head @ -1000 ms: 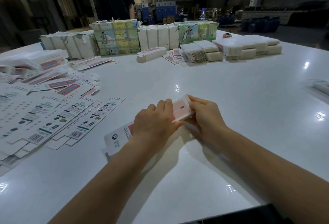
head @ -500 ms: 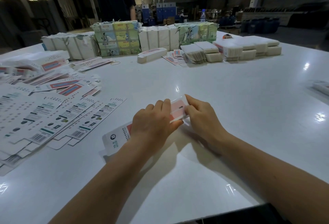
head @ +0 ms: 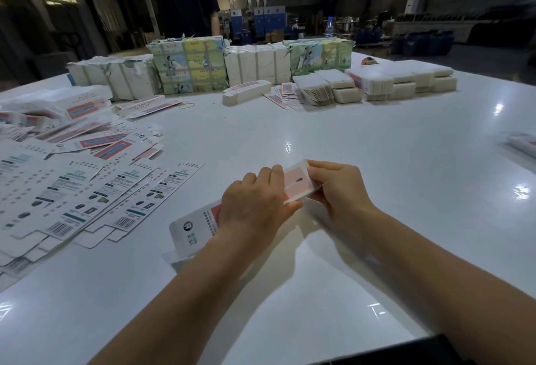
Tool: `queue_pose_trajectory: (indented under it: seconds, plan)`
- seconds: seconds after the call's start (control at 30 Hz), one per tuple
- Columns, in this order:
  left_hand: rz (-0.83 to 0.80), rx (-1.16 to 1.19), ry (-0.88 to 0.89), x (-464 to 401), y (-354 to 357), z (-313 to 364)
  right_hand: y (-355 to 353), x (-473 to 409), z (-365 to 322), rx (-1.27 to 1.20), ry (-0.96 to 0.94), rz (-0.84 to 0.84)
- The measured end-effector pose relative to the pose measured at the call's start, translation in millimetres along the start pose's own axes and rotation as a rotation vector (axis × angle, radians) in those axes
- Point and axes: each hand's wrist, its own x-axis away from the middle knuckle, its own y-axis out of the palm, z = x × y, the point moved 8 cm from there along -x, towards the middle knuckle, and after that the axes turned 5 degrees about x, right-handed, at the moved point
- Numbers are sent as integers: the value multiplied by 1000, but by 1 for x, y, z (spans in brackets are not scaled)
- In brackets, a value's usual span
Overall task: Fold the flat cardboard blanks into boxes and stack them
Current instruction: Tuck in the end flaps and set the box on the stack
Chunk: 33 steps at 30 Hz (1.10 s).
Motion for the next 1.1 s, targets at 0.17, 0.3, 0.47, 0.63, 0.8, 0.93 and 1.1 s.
queue_pose_trajectory:
  seconds: [0.17, 0.3, 0.47, 0.63, 0.8, 0.93, 1.1]
  plan:
    - [16, -77, 46, 2, -6, 2, -2, -1, -5, 115, -66, -1]
    - [20, -88, 47, 3, -8, 3, -5, -8, 3, 40, 56, -33]
    - [-10, -102, 19, 2, -6, 4, -6, -8, 2, 52, 48, -30]
    - [-19, -64, -59, -1, -5, -6, 18, 7, -7, 204, -112, -85]
    - [-28, -27, -70, -1, -1, -12, 30, 19, -16, 460, -304, -205]
    - [-85, 6, -62, 1, 0, -16, 32, 16, -4, 652, -286, -246]
    - [-159, 92, 46, 4, 6, -18, 37, 15, -7, 953, -448, -318]
